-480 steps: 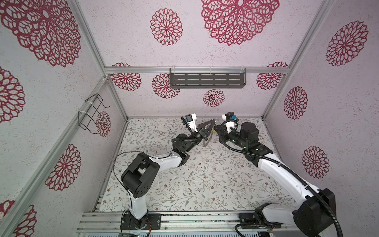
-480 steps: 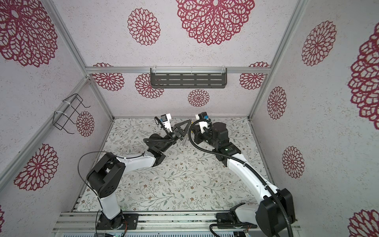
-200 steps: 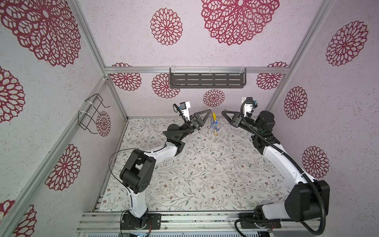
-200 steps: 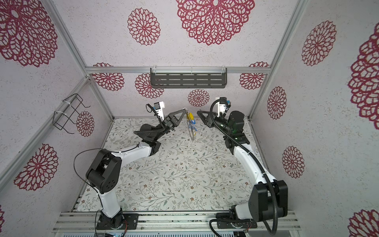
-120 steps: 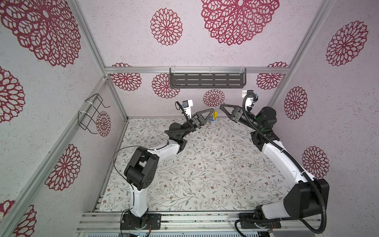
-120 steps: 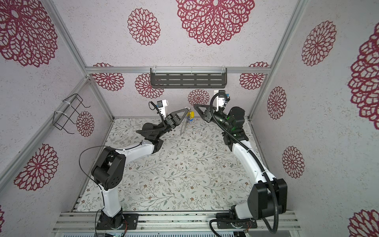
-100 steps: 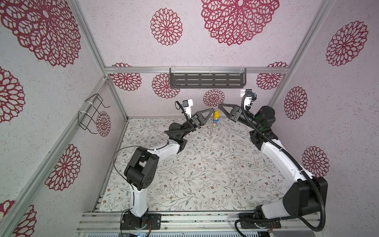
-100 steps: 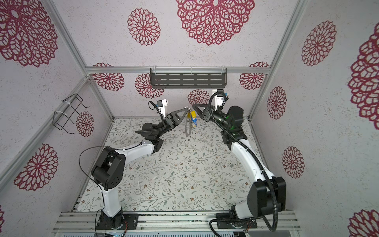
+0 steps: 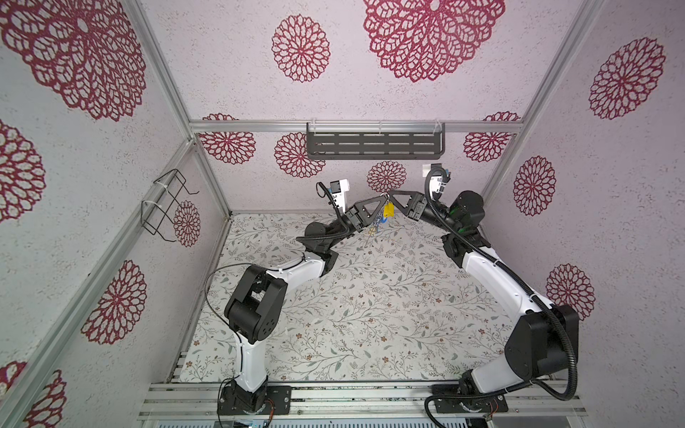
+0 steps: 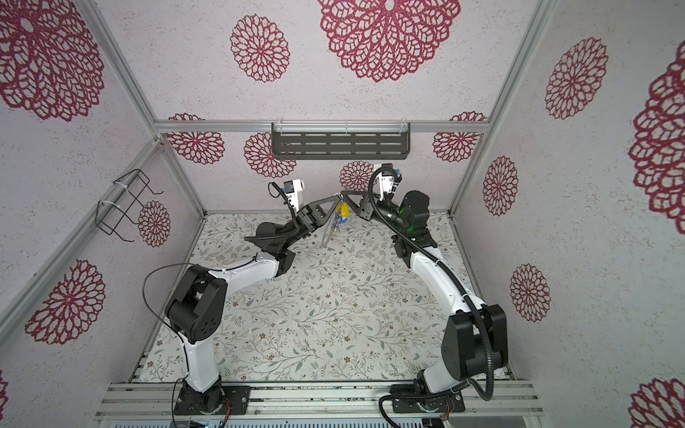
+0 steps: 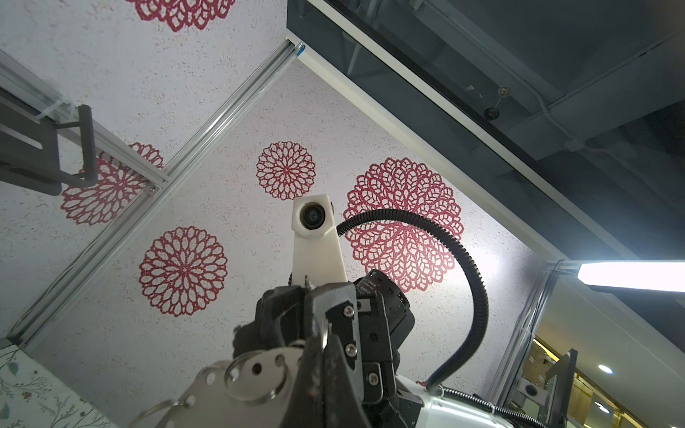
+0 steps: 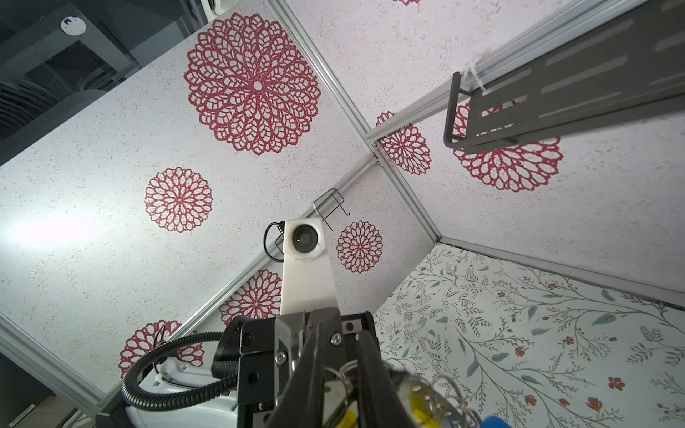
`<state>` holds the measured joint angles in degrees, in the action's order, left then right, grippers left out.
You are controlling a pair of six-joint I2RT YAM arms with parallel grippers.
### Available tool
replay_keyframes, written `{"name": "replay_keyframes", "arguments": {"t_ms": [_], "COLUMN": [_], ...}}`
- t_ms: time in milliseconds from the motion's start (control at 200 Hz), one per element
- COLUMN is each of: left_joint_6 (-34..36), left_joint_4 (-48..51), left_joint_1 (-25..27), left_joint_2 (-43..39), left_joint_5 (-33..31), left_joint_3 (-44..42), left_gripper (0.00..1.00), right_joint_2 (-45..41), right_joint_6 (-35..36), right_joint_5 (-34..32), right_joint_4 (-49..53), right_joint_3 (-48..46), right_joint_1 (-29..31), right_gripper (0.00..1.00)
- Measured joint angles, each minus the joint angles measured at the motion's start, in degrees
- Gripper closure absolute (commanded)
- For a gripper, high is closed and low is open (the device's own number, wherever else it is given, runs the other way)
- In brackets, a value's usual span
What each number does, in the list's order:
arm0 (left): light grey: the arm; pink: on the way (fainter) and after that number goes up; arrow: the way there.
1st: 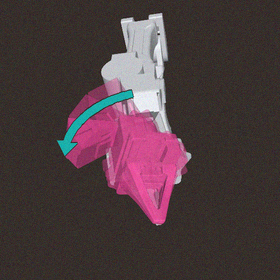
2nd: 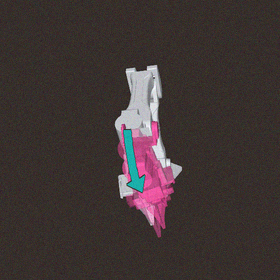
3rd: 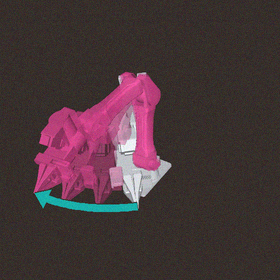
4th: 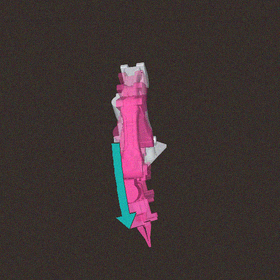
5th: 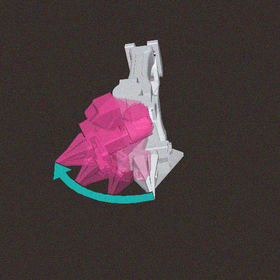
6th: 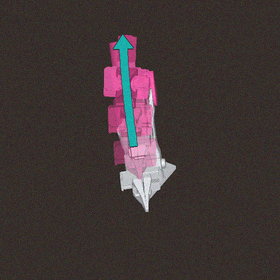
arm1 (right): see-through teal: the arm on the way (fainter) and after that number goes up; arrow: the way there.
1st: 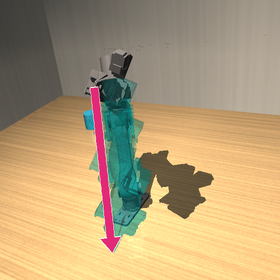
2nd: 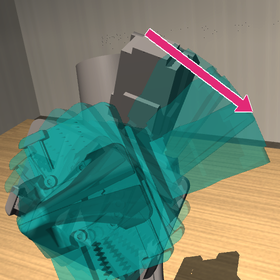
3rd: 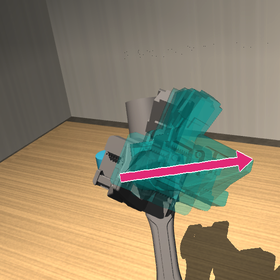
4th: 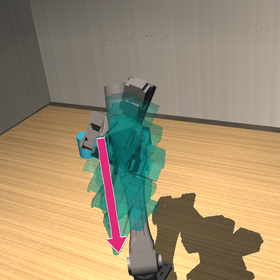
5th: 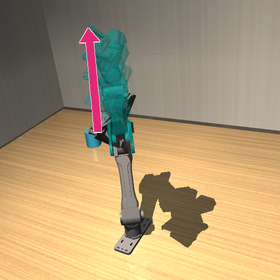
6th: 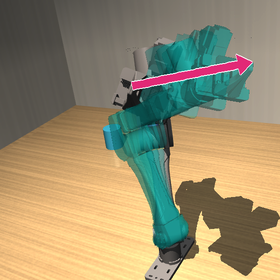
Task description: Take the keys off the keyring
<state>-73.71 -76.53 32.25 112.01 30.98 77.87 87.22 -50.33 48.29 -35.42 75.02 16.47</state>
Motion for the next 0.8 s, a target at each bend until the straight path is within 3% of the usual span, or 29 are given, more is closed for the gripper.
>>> {"name": "replay_keyframes", "arguments": {"t_ms": [310, 625, 801], "left_joint_6": [0.4, 2.0, 3.1], "left_joint_4": [0.0, 0.7, 2.0], "left_joint_1": [-0.4, -1.1, -1.0], "left_joint_2": [0.0, 0.0, 0.0], "left_joint_5": [0.2, -0.5, -0.4], "left_joint_3": [0.0, 0.0, 0.0], "left_gripper": [1.0, 1.0, 1.0], "right_joint_2": [-2.6, -5.3, -9.0], "right_joint_6": [-0.6, 7.3, 12.3], "right_joint_5": [-2.5, -4.7, -8.1], "right_joint_4": [-2.8, 9.5, 18.7], "right_joint_3": [-5.3, -5.8, -5.7], "right_joint_1": [0.7, 3.0, 0.1], "right_gripper": [0.97, 0.99, 0.97]}}
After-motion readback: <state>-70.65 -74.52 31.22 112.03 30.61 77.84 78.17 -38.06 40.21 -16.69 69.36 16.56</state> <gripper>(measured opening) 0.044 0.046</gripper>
